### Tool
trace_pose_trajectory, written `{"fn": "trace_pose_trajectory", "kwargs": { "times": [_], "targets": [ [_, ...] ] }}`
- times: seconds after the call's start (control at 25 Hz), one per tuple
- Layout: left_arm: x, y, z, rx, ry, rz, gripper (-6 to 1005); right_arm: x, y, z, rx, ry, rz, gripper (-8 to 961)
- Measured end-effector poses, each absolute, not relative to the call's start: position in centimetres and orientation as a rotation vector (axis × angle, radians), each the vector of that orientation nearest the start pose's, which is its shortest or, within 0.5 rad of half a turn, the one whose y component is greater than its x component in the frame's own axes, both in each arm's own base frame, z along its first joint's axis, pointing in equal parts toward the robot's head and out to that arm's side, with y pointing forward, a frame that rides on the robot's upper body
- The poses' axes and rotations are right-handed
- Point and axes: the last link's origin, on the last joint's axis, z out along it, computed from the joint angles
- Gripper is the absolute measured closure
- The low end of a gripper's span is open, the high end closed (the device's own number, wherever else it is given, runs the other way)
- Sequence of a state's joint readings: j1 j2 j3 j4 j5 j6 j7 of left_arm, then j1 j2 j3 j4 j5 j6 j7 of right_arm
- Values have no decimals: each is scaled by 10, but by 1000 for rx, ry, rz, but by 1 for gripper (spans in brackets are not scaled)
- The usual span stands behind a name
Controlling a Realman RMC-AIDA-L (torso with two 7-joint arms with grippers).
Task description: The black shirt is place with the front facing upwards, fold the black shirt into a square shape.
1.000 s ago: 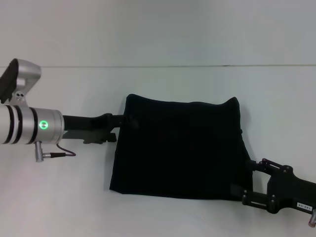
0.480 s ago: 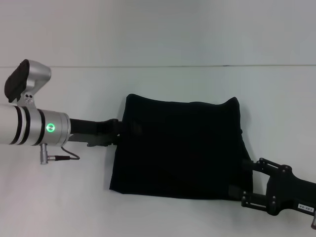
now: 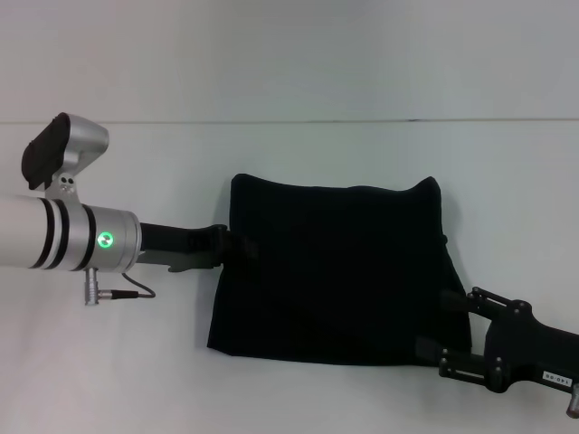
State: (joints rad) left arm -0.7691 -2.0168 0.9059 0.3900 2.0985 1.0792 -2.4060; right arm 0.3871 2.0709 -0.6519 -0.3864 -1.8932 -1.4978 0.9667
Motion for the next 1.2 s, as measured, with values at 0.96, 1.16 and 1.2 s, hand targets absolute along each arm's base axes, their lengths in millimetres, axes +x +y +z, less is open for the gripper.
{"fn": "trace_pose_trajectory", "kwargs": {
  "times": [0.96,1.16,1.2],
  "targets": [
    [-302,359,-28,-1908,-2054,-752,918,315,283,-23,-2521,558,775,103],
    [-294,357,-27,-2017,-1976,-785,872,315,283,-24,-2515,563,777,102],
    [-294,356,-26,-2034,-1959,-786,854,315,283,-24,-2509,565,779,102]
  ]
}}
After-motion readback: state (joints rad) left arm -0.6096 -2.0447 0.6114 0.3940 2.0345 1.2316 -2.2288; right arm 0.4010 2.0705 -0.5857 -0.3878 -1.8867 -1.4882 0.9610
